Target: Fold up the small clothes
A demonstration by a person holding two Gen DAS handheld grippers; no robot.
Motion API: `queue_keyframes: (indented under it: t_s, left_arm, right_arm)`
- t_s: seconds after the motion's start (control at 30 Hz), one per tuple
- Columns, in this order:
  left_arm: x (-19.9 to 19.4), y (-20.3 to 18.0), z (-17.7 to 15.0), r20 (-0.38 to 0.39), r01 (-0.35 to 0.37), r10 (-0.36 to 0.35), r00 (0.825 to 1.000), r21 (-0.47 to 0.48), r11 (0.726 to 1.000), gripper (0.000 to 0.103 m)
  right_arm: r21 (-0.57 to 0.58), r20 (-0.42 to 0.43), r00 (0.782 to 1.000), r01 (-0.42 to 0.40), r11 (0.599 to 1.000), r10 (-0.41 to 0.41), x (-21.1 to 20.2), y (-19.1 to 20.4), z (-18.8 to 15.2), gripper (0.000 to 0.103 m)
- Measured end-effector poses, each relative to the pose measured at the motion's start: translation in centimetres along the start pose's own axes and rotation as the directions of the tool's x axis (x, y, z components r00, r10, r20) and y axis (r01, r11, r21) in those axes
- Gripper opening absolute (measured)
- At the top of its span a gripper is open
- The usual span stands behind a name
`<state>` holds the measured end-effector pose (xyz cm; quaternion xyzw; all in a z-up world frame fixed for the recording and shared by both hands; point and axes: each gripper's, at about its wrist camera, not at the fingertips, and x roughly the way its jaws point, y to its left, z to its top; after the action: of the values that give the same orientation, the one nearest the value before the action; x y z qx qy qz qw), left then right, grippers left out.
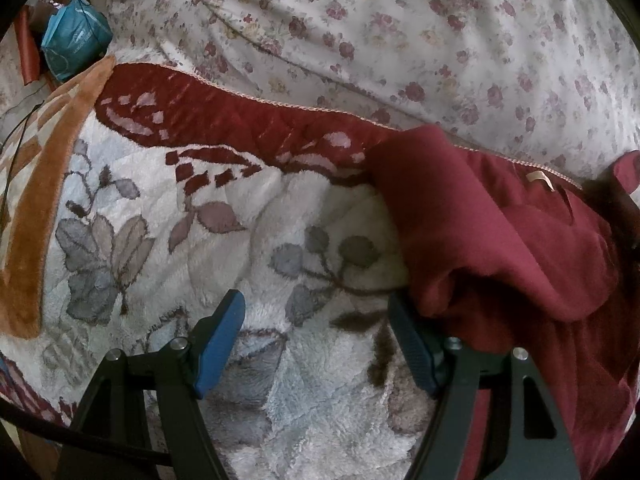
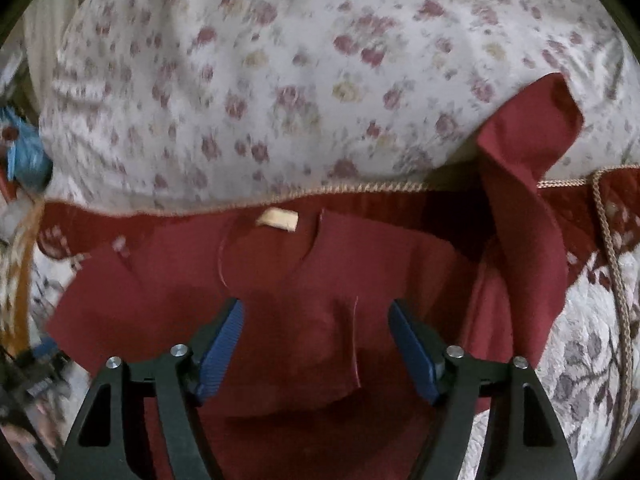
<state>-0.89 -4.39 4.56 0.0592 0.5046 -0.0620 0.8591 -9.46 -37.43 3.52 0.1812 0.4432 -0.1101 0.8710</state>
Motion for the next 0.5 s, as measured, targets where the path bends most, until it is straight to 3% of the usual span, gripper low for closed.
queue_keyframes:
  t_s: [0.07, 0.13, 0.17, 0.23, 0.3, 0.5]
  left_arm:
    - [0.1, 0.0, 0.0, -0.003, 0.000, 0.000, 1.000, 0.000, 1.000, 0.073]
    - [0.2, 0.2, 0.0, -0.006, 0.001, -0.001, 1.000, -0.001, 1.000, 0.073]
    - [0.2, 0.2, 0.0, -0.009, 0.001, -0.001, 1.000, -0.001, 1.000, 0.073]
    - [0.4, 0.2, 0.1, -0.015, -0.002, 0.002, 1.000, -0.001, 1.000, 0.073]
    - [0.6, 0.1, 0.1, -0.020, -0.009, 0.009, 1.000, 0.000, 1.000, 0.073]
    - [1.0, 0.1, 0.2, -0.027, -0.029, 0.029, 0.999, -0.006, 1.000, 0.073]
  right_arm:
    - [-0.002, -0.036, 0.999, 0.029, 1.000, -0.029, 1.5, -0.3, -0.6, 0.067]
    - [-0.009, -0.074, 0.996, 0.044, 0.999, -0.045, 3.1, -0.7, -1.3, 0.042]
    - [-0.027, -0.079, 0.996, 0.042, 0.999, -0.044, 3.7, -0.7, -1.7, 0.038]
    - [-0.066, -0.038, 0.998, 0.043, 0.997, -0.046, 3.3, -0.2, -2.0, 0.018]
    - [-0.098, -0.005, 0.998, 0.068, 0.993, -0.069, 2.5, 0.3, -1.8, 0.005]
    - [-0.098, 0.196, 0.980, 0.061, 0.993, -0.040, -4.0, 0.9, 0.9, 0.005]
